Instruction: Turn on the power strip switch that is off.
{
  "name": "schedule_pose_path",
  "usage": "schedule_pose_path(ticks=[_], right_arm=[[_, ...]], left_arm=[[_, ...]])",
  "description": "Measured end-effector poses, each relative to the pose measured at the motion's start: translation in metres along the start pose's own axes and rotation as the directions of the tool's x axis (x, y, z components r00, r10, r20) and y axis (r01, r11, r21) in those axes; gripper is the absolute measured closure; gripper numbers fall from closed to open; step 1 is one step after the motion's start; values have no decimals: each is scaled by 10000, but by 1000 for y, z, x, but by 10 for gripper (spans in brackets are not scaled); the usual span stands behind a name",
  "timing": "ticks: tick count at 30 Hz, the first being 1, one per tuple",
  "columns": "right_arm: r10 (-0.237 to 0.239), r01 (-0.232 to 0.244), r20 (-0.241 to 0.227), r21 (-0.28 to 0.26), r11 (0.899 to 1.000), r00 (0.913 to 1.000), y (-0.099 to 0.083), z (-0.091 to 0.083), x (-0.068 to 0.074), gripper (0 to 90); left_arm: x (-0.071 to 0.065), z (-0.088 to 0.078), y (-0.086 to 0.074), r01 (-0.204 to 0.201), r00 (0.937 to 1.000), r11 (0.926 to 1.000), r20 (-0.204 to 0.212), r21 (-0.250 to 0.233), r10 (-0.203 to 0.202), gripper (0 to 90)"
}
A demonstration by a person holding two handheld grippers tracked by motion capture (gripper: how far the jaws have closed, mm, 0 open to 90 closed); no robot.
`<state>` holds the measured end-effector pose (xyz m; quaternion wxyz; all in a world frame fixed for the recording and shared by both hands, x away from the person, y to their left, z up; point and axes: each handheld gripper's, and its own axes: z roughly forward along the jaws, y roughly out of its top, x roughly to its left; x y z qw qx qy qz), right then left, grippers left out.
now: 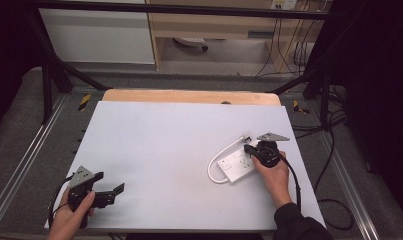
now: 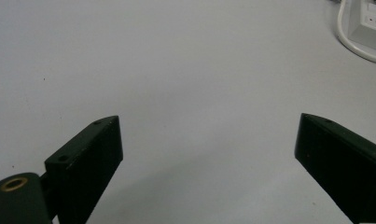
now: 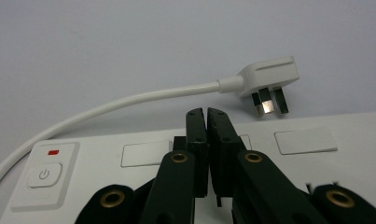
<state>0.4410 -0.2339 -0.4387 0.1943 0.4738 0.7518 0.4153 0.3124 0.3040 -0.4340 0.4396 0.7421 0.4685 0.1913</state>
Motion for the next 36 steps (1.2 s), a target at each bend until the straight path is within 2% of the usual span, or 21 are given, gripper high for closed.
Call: schedule_pose_path(ticks=[36], right_arm=[[-142,145,139,-266,9995,9998,-4,1,3,900]], left_arm=[[0,0,0,7,10000,10000,-10,16,-7,76]])
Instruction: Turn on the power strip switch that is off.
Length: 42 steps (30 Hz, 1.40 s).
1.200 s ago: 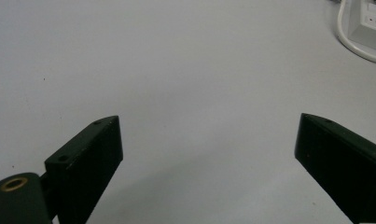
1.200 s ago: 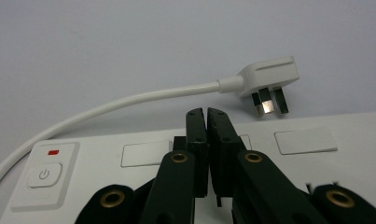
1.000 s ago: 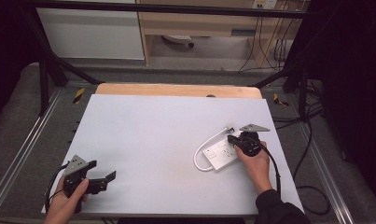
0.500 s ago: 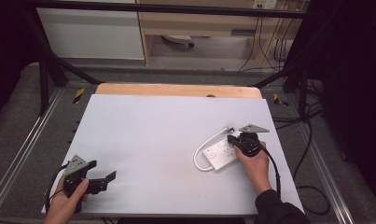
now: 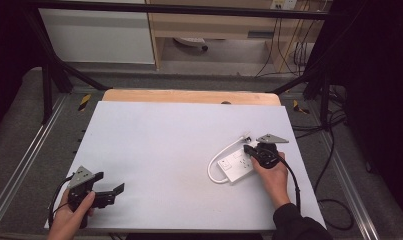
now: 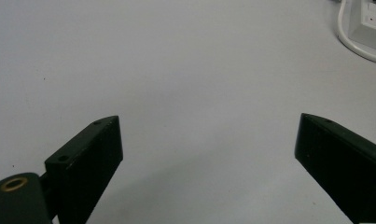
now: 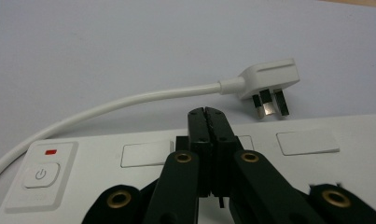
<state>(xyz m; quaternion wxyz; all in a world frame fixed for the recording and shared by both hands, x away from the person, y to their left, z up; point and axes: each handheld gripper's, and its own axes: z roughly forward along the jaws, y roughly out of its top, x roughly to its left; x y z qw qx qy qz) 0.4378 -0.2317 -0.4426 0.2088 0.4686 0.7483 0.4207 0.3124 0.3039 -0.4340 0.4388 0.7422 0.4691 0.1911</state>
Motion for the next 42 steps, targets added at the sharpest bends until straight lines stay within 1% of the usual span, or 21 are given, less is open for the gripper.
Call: schedule_pose_path(ticks=[10,11,12,17,19,42], right_arm=[[-13,13,-22,-19,10000,10000,-1,0,0,900],[22,-21,-61,108,9999,10000,-1,1,0,900],[-41,41,-98,16,10000,9999,-2,2,0,900],[-110,111,-105,42,9999,9999,-2,2,3,900],[-17,17,-152,57,10000,9999,-2,2,2,900],[-4,5,-179,38,10000,9998,-1,3,1,900]], left_arm=[[0,0,0,-7,10000,10000,-8,14,7,76],[0,0,0,-17,10000,10000,-11,25,17,76],[0,0,0,-14,10000,10000,-20,19,14,76],[0,0,0,-14,10000,10000,-17,18,14,76],[0,0,0,-18,10000,10000,-12,19,18,76],[0,0,0,-16,10000,10000,-11,29,16,76]])
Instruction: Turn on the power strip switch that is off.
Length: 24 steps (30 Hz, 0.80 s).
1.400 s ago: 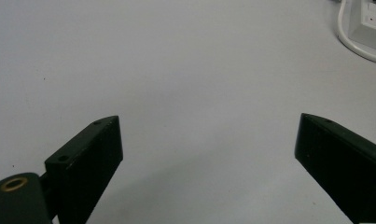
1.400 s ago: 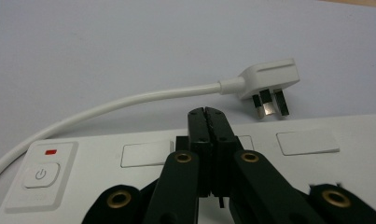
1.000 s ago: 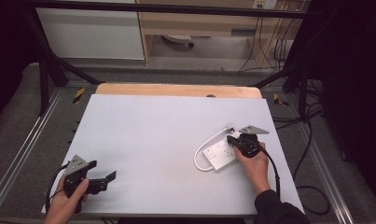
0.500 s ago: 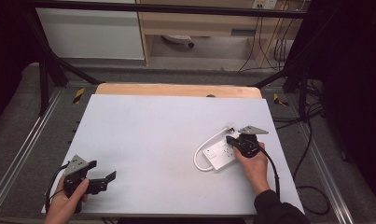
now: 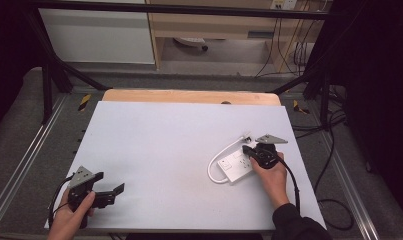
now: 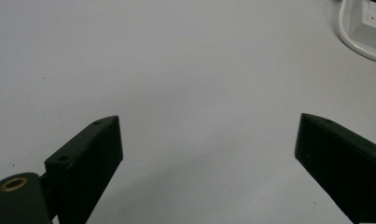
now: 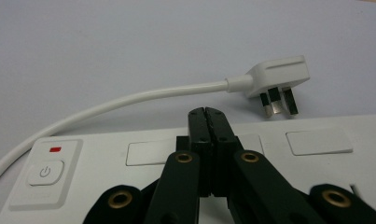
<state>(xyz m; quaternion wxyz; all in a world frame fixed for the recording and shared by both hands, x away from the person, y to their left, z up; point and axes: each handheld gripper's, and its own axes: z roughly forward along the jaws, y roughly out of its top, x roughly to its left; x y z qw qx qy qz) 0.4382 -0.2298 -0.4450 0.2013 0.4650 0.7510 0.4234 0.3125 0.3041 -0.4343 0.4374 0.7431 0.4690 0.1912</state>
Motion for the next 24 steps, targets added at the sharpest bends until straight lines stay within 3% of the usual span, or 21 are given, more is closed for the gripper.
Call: schedule_pose_path(ticks=[24], right_arm=[[39,-36,180,-121,9999,9998,0,1,-4,900]], left_arm=[[0,0,0,-6,10000,10000,3,5,6,77]])
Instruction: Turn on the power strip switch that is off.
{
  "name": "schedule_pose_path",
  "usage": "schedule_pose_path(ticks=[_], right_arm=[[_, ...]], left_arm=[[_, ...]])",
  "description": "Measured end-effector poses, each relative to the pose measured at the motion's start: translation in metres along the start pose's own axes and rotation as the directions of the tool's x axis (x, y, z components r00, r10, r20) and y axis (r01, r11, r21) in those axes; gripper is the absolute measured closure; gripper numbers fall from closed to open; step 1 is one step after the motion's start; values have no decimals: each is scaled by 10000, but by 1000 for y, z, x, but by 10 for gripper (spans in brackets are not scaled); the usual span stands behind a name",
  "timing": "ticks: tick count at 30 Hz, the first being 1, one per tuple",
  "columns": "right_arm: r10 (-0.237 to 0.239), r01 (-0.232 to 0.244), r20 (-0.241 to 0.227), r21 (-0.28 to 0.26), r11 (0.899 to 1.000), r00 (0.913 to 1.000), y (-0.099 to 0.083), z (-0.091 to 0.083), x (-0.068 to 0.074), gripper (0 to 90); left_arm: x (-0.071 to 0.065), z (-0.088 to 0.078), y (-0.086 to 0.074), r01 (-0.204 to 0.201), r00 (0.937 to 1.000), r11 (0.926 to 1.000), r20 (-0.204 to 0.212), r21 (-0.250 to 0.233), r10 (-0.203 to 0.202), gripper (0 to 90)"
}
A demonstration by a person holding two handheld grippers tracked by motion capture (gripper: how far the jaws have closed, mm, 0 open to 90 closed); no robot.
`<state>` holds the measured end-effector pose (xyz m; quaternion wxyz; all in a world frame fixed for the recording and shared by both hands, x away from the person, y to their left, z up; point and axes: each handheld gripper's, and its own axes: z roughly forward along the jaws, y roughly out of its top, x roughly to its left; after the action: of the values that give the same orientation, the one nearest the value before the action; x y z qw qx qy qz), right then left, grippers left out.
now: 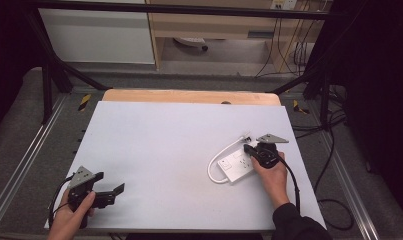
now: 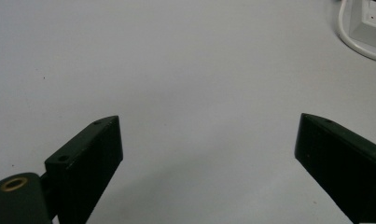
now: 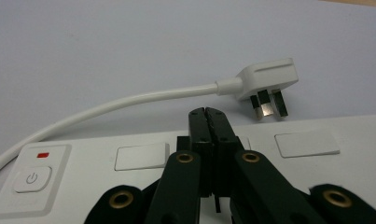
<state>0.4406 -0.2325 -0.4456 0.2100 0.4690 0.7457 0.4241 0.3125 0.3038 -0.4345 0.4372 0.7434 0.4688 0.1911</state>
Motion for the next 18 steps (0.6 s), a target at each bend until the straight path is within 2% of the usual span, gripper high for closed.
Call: schedule_pose_path(ticks=[18], right_arm=[[124,-124,-27,-180,9998,9999,2,-4,0,888]], left_arm=[[0,0,0,-1,10000,10000,-4,-19,1,76]])
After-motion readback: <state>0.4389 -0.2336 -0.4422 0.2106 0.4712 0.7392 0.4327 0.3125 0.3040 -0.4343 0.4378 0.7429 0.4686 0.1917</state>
